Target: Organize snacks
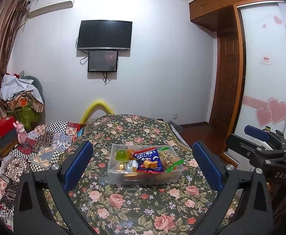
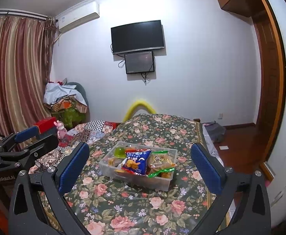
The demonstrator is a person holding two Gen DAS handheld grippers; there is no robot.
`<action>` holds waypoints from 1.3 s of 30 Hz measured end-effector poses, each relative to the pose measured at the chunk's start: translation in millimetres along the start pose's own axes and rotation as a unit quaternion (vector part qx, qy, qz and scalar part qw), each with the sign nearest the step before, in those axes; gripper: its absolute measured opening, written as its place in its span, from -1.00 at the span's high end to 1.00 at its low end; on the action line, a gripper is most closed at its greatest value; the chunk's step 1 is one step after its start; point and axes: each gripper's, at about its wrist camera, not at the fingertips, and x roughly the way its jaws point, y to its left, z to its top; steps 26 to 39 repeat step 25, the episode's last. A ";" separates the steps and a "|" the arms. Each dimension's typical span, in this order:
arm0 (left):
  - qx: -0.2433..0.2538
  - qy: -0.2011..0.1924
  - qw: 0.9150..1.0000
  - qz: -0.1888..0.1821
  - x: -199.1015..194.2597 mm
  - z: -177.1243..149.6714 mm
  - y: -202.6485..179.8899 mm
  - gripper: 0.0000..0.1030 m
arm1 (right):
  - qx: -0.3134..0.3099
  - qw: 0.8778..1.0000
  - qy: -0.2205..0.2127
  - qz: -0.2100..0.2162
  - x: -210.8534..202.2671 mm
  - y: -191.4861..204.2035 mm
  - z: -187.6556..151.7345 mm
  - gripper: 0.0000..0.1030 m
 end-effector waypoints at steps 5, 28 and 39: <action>0.004 -0.005 1.000 -0.008 -2.5 0.3 -2.1 -1.00 | 0.000 1.000 -0.004 0.002 -0.8 0.7 0.1 -1.00; -0.001 0.006 1.000 -0.002 1.7 -3.8 0.0 -1.00 | -0.002 1.000 -0.005 -0.005 1.1 2.8 -3.6 -1.00; -0.001 0.006 1.000 -0.002 1.7 -3.8 0.0 -1.00 | -0.002 1.000 -0.005 -0.005 1.1 2.8 -3.6 -1.00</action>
